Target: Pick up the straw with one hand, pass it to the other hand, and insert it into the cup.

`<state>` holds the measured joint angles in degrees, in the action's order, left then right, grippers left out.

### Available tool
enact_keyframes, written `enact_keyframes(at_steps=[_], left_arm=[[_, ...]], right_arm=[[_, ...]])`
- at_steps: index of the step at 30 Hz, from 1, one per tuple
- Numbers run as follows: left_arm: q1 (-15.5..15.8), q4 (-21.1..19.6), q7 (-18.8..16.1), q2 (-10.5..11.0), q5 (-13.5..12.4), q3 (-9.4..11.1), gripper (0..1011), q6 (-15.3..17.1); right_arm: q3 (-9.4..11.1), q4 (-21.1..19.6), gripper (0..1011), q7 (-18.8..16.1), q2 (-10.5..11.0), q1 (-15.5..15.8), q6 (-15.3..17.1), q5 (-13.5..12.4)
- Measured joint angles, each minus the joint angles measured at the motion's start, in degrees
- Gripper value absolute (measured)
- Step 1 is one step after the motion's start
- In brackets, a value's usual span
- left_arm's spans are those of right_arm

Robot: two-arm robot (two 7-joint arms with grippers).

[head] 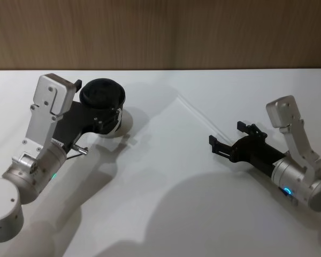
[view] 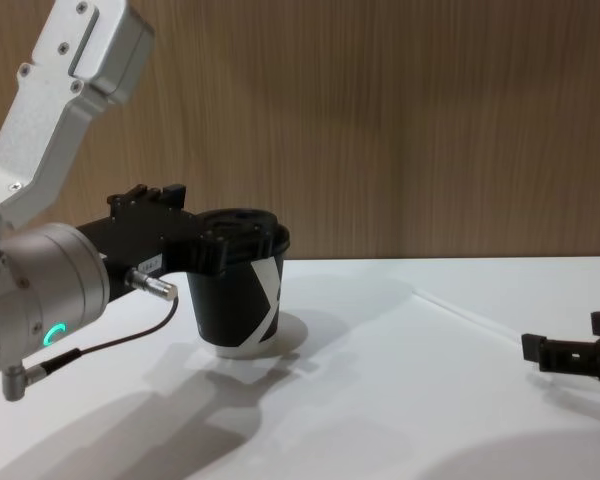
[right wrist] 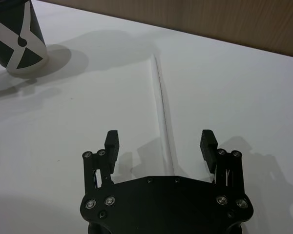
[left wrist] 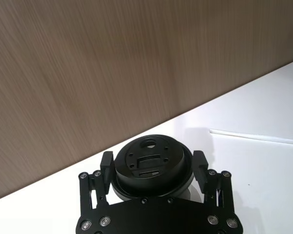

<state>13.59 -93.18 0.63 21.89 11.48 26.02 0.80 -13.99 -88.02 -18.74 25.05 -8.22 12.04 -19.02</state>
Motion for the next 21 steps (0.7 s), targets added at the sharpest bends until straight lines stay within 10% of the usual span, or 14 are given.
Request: enact_keyframes(at_steps=[21], left_arm=[[0.0, 0.0, 0.0, 0.0, 0.0, 0.0, 1003, 0.0]], right_arm=[[-0.9, 2.7, 905, -0.2, -0.8, -1.6, 0.6, 0.3]])
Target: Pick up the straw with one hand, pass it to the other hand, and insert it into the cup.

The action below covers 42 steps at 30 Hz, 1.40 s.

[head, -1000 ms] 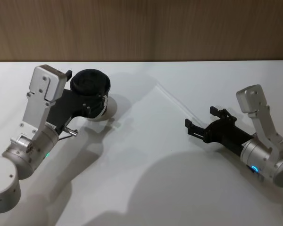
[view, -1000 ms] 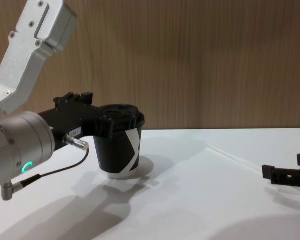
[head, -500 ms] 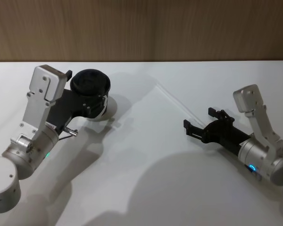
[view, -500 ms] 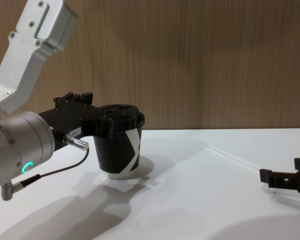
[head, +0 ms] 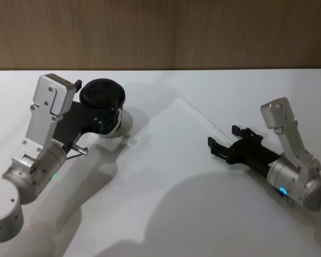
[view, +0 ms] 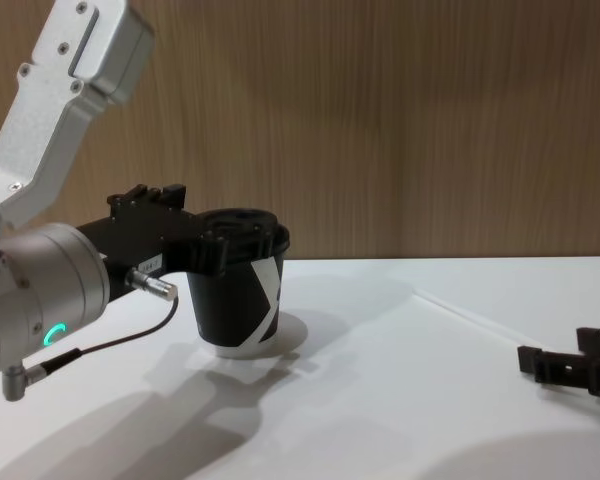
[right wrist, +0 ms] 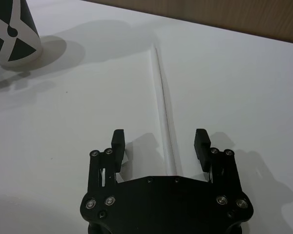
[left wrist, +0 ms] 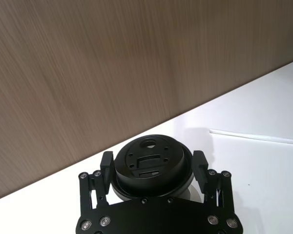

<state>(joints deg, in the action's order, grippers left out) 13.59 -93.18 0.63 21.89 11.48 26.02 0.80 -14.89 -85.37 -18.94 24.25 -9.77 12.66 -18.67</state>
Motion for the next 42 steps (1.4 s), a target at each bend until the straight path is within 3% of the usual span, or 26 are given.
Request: enact_keyframes(at_steps=[27, 42], left_arm=[[0.0, 0.0, 0.0, 0.0, 0.0, 0.0, 1003, 0.0], [0.0, 0.0, 0.0, 0.0, 0.0, 0.0, 1003, 0.0]], right_arm=[[-0.5, -0.1, 63, -0.4, 0.2, 0.2, 0.6, -0.3], [0.0, -1.7, 1, -0.4, 0.3, 0.7, -0.6, -1.2]])
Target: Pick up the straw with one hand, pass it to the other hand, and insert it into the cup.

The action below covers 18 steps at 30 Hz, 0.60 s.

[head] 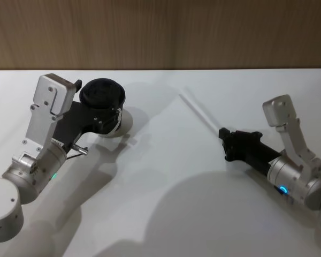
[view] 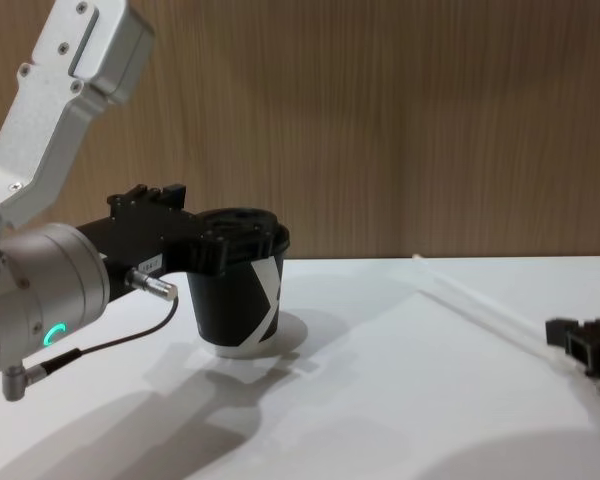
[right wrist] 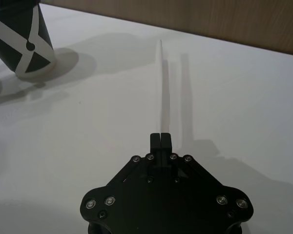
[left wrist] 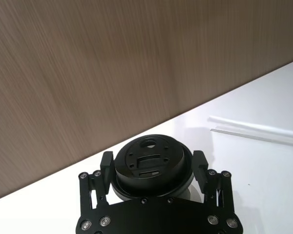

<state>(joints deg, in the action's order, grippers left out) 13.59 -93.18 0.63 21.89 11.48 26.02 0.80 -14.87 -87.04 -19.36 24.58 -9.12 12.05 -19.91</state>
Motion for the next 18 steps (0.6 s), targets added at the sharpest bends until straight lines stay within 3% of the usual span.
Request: enact_keyframes(at_steps=[9, 18], left_arm=[[0.0, 0.0, 0.0, 0.0, 0.0, 0.0, 1002, 0.0], [0.0, 0.0, 0.0, 0.0, 0.0, 0.0, 1003, 0.0]], right_arm=[[1.5, -3.6, 1, -0.9, 0.0, 0.4, -2.5, -2.4], [2.7, -8.7, 1, -3.9, -0.4, -0.4, -4.8, -6.5]])
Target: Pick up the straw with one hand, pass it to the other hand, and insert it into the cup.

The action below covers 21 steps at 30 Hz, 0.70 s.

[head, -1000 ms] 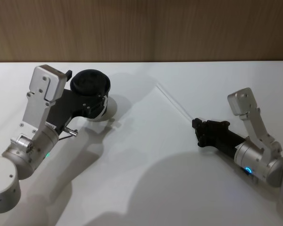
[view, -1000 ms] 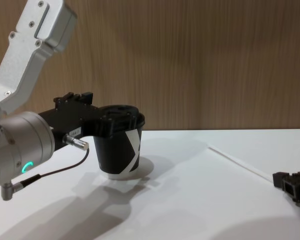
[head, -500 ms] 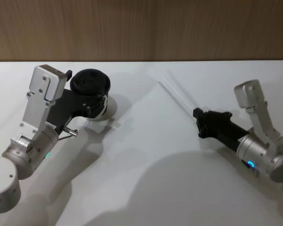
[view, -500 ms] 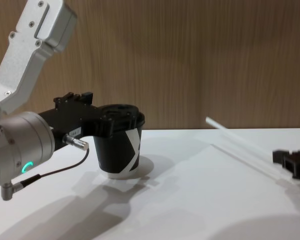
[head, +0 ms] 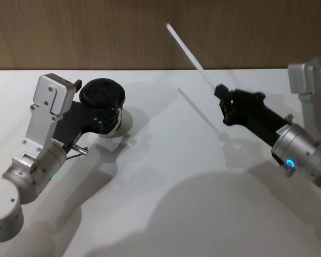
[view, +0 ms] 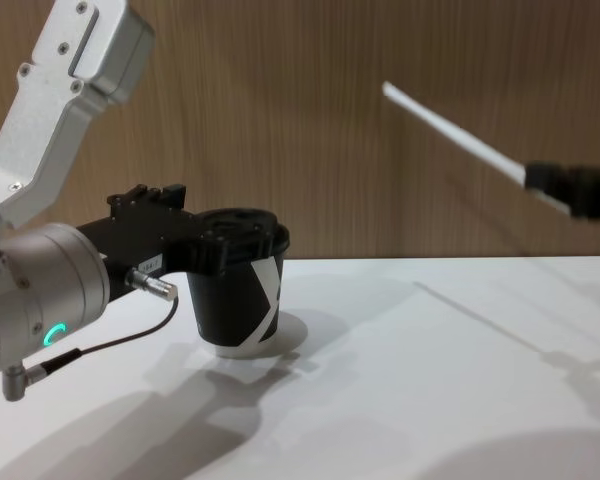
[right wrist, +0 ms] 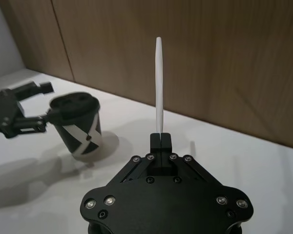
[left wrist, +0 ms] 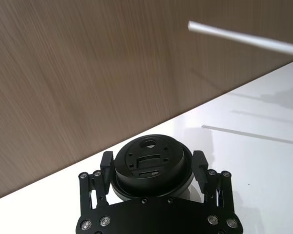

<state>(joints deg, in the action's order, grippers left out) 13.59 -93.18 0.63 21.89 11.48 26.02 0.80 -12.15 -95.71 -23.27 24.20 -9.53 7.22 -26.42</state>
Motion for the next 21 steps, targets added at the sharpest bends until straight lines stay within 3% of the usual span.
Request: enact_keyframes(at_steps=[21], left_arm=[[0.0, 0.0, 0.0, 0.0, 0.0, 0.0, 1003, 0.0]], right_arm=[[-2.9, -4.9, 1, -5.9, -1.7, -3.2, -0.8, -6.2]])
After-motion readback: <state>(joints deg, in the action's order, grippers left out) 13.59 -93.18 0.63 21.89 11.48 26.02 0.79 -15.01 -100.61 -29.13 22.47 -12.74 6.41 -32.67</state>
